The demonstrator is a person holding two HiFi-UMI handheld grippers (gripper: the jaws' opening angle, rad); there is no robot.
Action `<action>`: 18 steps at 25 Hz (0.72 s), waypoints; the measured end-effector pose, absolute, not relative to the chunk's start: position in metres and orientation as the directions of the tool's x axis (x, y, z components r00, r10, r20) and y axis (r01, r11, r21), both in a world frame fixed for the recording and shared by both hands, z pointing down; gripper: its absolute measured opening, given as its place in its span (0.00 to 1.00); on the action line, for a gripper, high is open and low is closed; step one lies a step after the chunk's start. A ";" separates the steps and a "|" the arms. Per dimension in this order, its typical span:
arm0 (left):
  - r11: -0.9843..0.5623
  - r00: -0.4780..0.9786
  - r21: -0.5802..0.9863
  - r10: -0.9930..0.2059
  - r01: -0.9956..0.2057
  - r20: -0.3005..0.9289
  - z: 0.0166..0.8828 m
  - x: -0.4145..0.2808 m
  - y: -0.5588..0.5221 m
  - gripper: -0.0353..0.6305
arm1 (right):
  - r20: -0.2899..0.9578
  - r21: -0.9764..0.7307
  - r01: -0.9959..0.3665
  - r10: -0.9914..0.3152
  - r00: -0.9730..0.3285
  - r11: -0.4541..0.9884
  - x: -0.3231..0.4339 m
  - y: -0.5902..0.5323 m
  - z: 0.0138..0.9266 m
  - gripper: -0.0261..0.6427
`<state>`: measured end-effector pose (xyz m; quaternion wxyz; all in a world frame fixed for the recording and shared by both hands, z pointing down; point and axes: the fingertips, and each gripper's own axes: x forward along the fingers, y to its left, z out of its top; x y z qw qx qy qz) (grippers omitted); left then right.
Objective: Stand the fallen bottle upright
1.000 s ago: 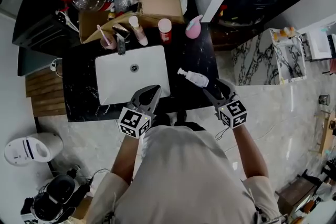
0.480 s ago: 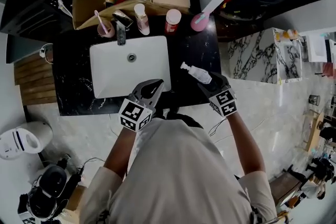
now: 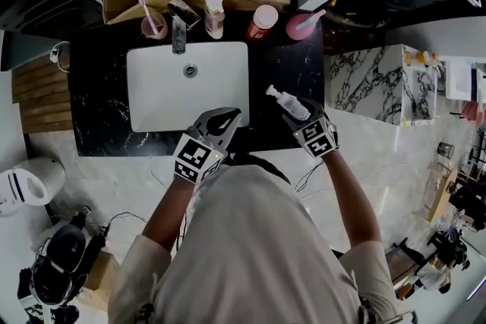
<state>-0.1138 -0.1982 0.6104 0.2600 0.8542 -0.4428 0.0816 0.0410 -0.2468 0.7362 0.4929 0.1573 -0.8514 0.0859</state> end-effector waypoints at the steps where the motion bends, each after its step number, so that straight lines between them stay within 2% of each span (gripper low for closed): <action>1: -0.470 0.594 0.374 -0.714 -0.799 0.372 0.612 -0.115 -0.199 0.06 | 0.875 0.012 -0.340 -0.175 -0.452 0.940 0.041 -0.247 0.742 0.45; 18: -0.402 0.551 0.399 -0.733 -0.824 0.399 0.631 -0.142 -0.195 0.06 | 0.977 -0.030 -0.192 -0.012 -0.213 0.981 0.039 -0.255 0.805 0.47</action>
